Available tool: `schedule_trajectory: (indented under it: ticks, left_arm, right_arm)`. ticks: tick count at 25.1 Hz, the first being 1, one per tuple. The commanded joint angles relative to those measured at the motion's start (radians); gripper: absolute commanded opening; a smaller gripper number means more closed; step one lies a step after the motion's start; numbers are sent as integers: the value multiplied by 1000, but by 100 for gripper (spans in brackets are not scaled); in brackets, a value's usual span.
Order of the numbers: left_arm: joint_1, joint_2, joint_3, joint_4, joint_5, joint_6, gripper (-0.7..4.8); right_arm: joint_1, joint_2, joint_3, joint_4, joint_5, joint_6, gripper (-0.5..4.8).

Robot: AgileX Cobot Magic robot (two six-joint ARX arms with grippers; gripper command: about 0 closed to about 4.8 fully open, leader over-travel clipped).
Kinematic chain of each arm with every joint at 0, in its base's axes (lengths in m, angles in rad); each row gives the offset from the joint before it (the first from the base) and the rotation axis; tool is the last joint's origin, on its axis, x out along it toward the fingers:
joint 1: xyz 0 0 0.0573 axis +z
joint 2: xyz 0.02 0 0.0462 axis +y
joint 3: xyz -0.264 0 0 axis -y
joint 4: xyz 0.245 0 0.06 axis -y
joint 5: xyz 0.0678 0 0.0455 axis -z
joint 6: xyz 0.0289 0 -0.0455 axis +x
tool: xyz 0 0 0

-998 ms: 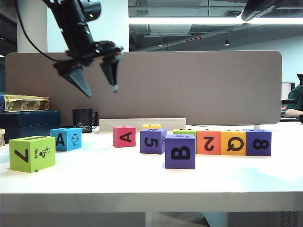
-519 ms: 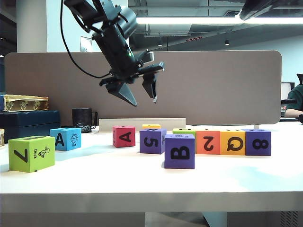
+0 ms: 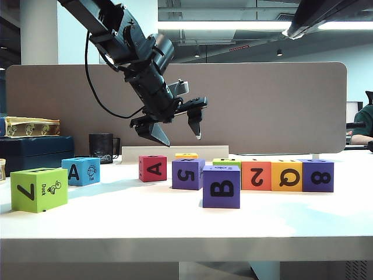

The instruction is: Select the appropriate blocks from the scattered letter blocks on the table and arrange them in a row to spell out "LEARNING".

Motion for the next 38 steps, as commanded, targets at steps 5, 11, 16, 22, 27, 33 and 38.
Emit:
schedule_trajectory:
  ticks: [5, 11, 16, 22, 27, 33, 38]
  left_arm:
    - [-10, 34, 4, 33, -3, -31, 413]
    - [-23, 47, 4, 34, -6, -30, 412]
    - [-24, 64, 4, 18, -32, -30, 398]
    - [-24, 78, 5, 24, -31, -29, 238]
    - [-24, 71, 7, 23, -28, -28, 236]
    - [-23, 57, 83, -29, -28, -22, 237]
    - [-23, 57, 99, -30, -30, -30, 383]
  right_arm:
    - [1, -1, 14, 16, -5, -3, -2]
    - [1, -1, 26, 5, -5, -3, -2]
    - [1, -1, 30, -8, -5, -3, -2]
    - [1, -1, 30, -7, -5, -3, -2]
    - [1, -1, 30, -7, -5, -3, -2]
    - [1, -1, 30, -7, -5, -3, -2]
    - [1, -1, 30, -8, -5, -3, -2]
